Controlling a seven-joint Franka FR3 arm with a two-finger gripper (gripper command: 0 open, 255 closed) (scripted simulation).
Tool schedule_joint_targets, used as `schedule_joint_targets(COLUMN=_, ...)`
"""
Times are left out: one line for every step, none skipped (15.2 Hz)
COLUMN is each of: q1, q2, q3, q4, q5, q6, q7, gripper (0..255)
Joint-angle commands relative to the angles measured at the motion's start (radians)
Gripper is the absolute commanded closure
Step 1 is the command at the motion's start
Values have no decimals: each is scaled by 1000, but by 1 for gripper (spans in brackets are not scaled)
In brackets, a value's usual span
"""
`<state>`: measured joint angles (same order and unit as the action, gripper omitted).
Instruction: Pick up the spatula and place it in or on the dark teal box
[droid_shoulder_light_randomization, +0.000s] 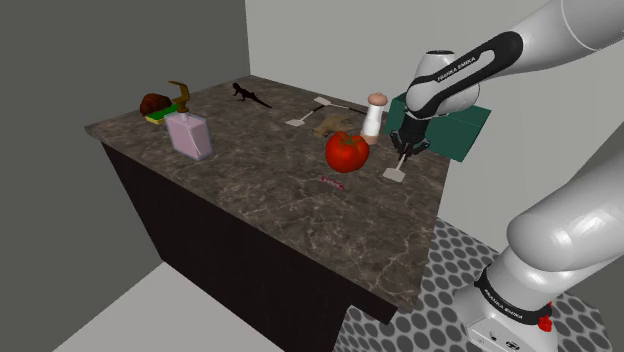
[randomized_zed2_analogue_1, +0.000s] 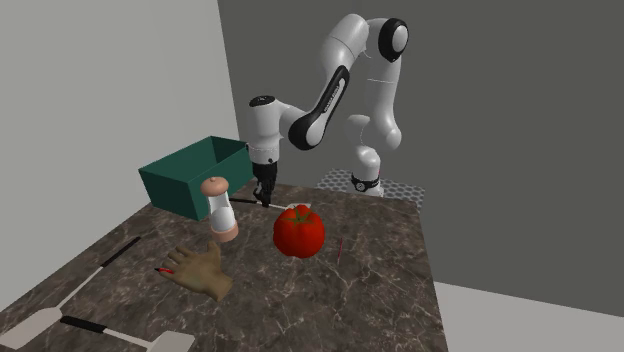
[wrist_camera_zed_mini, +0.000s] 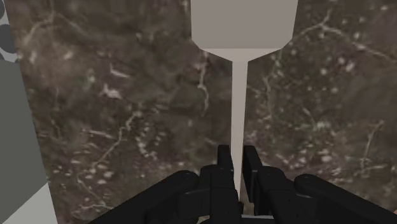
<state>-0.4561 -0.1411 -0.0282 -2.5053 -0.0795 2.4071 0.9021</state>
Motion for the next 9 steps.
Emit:
schedule_joint_targets(q1=0, q2=0, q3=0, q4=0, q5=0, q6=0, q7=0, gripper=255)
schedule_joint_targets(q1=0, q2=0, q3=0, q4=0, q5=0, q6=0, q7=0, gripper=255)
schedule_joint_targets(q1=0, q2=0, q3=0, q4=0, q5=0, q6=0, q7=0, gripper=255)
schedule_joint_targets(q1=0, q2=0, q3=0, q4=0, q5=0, q6=0, q7=0, gripper=255)
schedule_joint_targets(q1=0, q2=0, q3=0, q4=0, q5=0, q6=0, q7=0, gripper=255)
schedule_joint_targets(q1=0, q2=-10, q3=0, q4=5, q5=1, q6=-15, q7=-1, gripper=255)
schedule_joint_targets(q1=1, q2=-20, q3=0, q4=10, q5=2, q6=-30, q7=-2, gripper=255)
schedule_joint_targets(q1=1, q2=-29, q3=0, q4=16, q5=3, q6=-45, q7=-3, gripper=255)
schedule_joint_targets(q1=1, q2=-38, q3=0, q4=22, q5=3, q6=-59, q7=-4, gripper=255)
